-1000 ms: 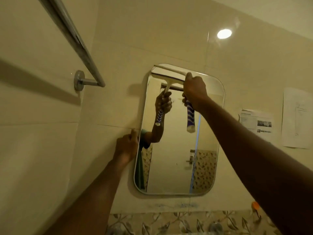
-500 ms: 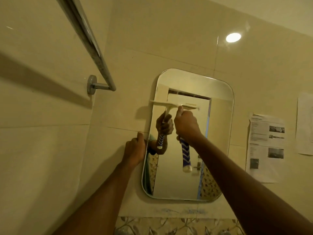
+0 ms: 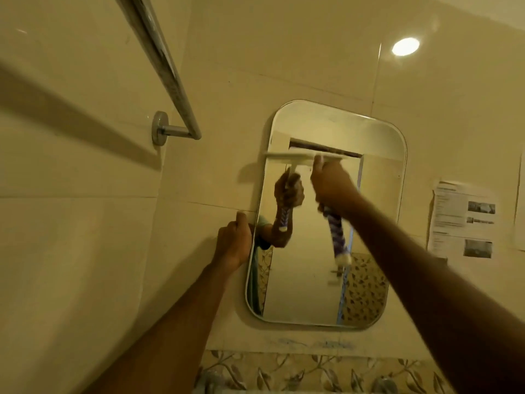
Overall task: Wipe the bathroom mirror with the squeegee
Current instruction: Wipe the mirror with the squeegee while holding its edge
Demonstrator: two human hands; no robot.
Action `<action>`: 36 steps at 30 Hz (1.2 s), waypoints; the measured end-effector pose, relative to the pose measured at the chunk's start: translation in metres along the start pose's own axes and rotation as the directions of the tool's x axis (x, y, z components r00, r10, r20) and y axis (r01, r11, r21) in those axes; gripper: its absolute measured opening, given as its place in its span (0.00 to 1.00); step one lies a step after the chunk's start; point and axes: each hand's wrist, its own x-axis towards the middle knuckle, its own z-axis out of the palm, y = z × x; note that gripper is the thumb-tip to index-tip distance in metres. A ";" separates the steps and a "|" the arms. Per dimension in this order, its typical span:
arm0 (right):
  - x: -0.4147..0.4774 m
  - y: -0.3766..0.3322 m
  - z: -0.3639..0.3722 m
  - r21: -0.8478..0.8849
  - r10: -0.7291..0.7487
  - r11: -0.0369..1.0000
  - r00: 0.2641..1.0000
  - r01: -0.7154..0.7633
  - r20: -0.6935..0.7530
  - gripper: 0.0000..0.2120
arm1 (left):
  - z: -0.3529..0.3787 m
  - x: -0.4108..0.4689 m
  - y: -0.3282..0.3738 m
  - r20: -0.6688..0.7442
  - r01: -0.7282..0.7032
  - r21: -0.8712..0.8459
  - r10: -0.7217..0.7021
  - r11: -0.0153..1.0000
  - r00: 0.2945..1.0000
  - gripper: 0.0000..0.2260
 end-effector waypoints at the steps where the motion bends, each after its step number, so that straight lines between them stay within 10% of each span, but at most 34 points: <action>1: -0.015 0.012 0.010 0.022 0.047 0.999 0.998 -0.048 0.028 0.21 | 0.001 0.001 -0.001 0.014 0.012 -0.012 -0.011 1.000 1.000 0.27; 36: -0.121 0.117 0.080 -0.059 0.069 0.996 0.998 -0.069 -0.011 0.25 | -0.005 0.026 -0.019 0.161 0.053 -0.228 -0.016 0.972 0.987 0.28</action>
